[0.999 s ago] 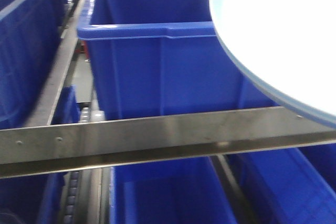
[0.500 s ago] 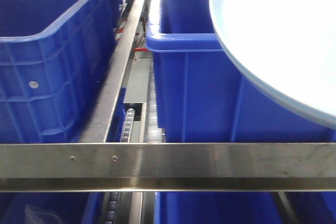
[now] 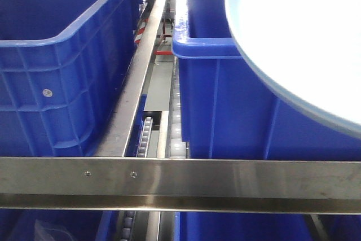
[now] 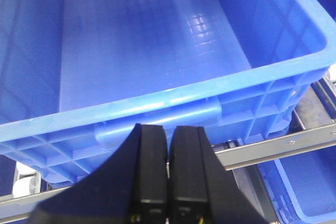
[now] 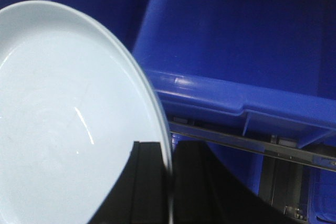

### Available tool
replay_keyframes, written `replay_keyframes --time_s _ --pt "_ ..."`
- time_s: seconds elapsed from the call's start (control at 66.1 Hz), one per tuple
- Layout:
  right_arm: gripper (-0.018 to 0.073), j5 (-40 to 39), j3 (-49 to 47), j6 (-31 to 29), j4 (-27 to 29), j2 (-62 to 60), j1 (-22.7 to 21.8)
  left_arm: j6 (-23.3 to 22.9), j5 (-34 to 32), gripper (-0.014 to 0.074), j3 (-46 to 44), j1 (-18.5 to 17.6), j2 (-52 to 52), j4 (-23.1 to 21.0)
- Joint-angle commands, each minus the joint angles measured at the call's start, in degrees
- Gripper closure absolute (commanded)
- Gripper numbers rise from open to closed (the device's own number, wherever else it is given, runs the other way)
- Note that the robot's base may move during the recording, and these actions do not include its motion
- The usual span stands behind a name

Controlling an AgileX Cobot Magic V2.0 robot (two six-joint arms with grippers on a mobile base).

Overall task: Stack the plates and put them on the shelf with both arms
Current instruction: 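Position the held plates above the blue bin nearest the right gripper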

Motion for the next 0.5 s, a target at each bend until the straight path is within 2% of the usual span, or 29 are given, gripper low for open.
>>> replay_keyframes --time_s 0.0,0.484 --pt "0.0503 -5.1 -1.6 -0.3 0.5 0.2 -0.3 -0.2 -4.1 0.0513 -1.6 -0.1 0.3 0.6" --pt "0.0503 -5.1 -1.6 -0.3 0.5 0.2 -0.3 -0.2 -4.1 0.0513 -1.6 -0.1 0.3 0.6"
